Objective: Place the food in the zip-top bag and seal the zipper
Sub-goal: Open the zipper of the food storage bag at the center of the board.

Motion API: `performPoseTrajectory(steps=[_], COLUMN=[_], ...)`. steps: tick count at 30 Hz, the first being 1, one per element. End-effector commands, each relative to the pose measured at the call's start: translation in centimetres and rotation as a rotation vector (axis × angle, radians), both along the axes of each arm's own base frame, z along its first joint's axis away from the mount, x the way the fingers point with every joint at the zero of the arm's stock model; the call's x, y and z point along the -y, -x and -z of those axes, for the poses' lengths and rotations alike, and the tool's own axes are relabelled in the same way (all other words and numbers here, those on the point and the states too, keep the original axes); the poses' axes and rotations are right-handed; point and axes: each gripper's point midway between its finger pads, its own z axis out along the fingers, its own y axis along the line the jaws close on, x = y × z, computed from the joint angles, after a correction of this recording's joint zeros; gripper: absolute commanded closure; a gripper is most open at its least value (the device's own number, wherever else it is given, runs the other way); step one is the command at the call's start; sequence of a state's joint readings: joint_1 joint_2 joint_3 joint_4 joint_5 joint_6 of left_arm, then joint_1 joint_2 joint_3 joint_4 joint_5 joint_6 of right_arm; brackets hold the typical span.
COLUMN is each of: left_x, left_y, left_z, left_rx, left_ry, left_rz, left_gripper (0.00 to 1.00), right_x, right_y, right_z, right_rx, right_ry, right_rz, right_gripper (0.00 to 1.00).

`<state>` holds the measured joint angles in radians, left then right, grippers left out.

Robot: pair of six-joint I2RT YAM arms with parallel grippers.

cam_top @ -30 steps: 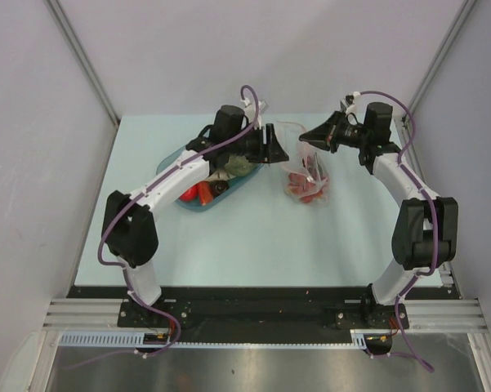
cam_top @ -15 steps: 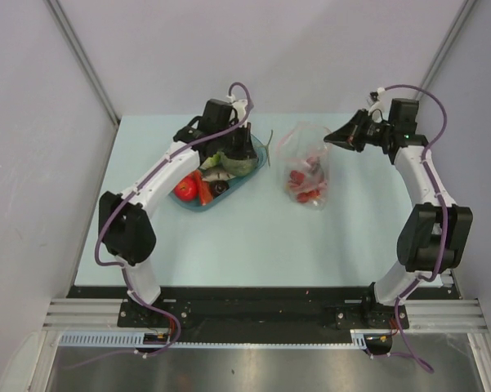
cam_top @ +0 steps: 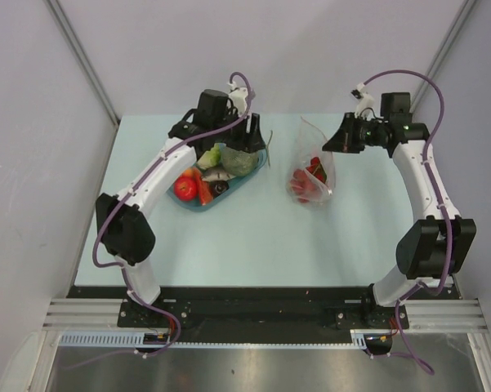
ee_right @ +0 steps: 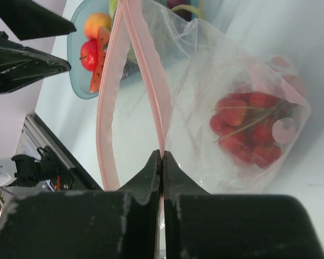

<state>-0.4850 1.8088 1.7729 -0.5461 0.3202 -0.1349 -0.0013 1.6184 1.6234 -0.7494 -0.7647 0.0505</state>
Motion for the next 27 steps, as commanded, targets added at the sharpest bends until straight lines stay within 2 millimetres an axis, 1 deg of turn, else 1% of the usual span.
performPoseTrajectory(steps=[1,2,3,4,5,6,7,8,10,11,12,13,14,15,16,17,18,19,20,21,22,23,24,25,26,27], left_x=[5.9,7.4,8.2,8.8,9.8,10.3,10.9,11.2,11.6,11.5,11.2,10.8,10.2,9.5,8.1,7.1,6.2,5.2,4.1,3.7,2.7,2.2,2.0,1.2,0.8,0.5], left_y=[2.8,4.1,4.7,5.0,6.0,6.4,6.9,7.2,7.4,7.2,6.3,5.5,5.1,4.3,3.3,2.9,1.9,1.0,1.2,0.6,0.4,0.1,-0.2,-0.7,-1.0,-1.4], left_z=[-5.8,-5.7,-5.5,-4.7,-4.3,-4.0,-3.4,-3.4,-3.3,-2.6,-2.0,-2.0,0.2,0.5,1.0,1.0,0.7,0.5,0.9,0.2,0.5,0.2,-0.1,-0.1,-0.1,-0.5], left_rx=[0.014,-0.029,-0.046,-0.072,-0.103,-0.121,-0.144,-0.156,-0.149,-0.149,-0.143,-0.125,-0.181,-0.175,-0.156,-0.140,-0.104,-0.051,-0.062,-0.031,-0.010,0.012,0.037,0.063,0.069,0.080], left_ry=[0.226,0.252,0.261,0.259,0.266,0.273,0.273,0.282,0.276,0.253,0.225,0.201,0.143,0.117,0.086,0.059,0.030,-0.020,-0.074,-0.095,-0.151,-0.173,-0.194,-0.232,-0.244,-0.244], left_rz=[0.137,0.172,0.189,0.196,0.219,0.233,0.244,0.251,0.253,0.242,0.198,0.171,0.139,0.101,0.074,0.056,0.032,0.050,0.051,0.056,0.072,0.073,0.080,0.080,0.075,0.066], left_gripper=[0.26,0.24,0.23,0.22,0.22,0.22,0.22,0.22,0.22,0.24,0.26,0.30,0.48,0.59,0.67,0.80,0.85,0.89,0.96,0.98,1.00,1.00,1.00,1.00,1.00,1.00], right_x=[-1.9,-2.2,-2.4,-2.5,-2.7,-2.9,-3.1,-3.2,-3.8,-4.0,-4.2,-4.1,-3.9,-3.5,-2.9,-2.4,-1.6,-0.4,0.5,1.1,1.6,2.3,2.6,2.8,3.2,3.4], right_y=[0.8,0.8,0.5,0.4,0.4,0.1,0.1,0.1,0.2,0.4,0.5,0.5,0.8,0.8,0.9,1.5,1.8,1.6,2.5,2.8,3.1,3.9,4.4,4.9,5.5,5.9], right_z=[-1.3,-1.4,-1.6,-1.8,-1.9,-2.2,-2.2,-2.1,-2.2,-2.4,-2.2,-2.4,-2.4,-2.8,-2.8,-2.4,-2.3,-2.7,-1.7,-1.6,-1.7,-0.8,-0.6,-0.1,0.6,1.0], right_rx=[0.067,0.063,0.059,0.058,0.055,0.061,0.059,0.056,0.057,0.058,0.055,0.061,0.062,0.077,0.112,0.090,0.099,0.159,0.123,0.134,0.150,0.169,0.187,0.198,0.220,0.239], right_ry=[0.006,-0.004,-0.025,-0.036,-0.048,-0.064,-0.070,-0.074,-0.079,-0.088,-0.090,-0.092,-0.084,-0.072,-0.033,-0.007,0.024,0.089,0.145,0.185,0.223,0.308,0.349,0.394,0.465,0.501], right_rz=[-0.034,-0.031,-0.023,-0.018,-0.016,-0.009,-0.008,-0.008,-0.015,-0.023,-0.028,-0.026,-0.030,-0.027,-0.046,-0.048,-0.057,-0.078,-0.088,-0.104,-0.121,-0.181,-0.208,-0.245,-0.308,-0.345], right_gripper=[1.00,1.00,1.00,1.00,1.00,1.00,1.00,1.00,1.00,1.00,1.00,1.00,1.00,1.00,1.00,1.00,1.00,1.00,1.00,1.00,1.00,1.00,1.00,1.00,1.00,1.00])
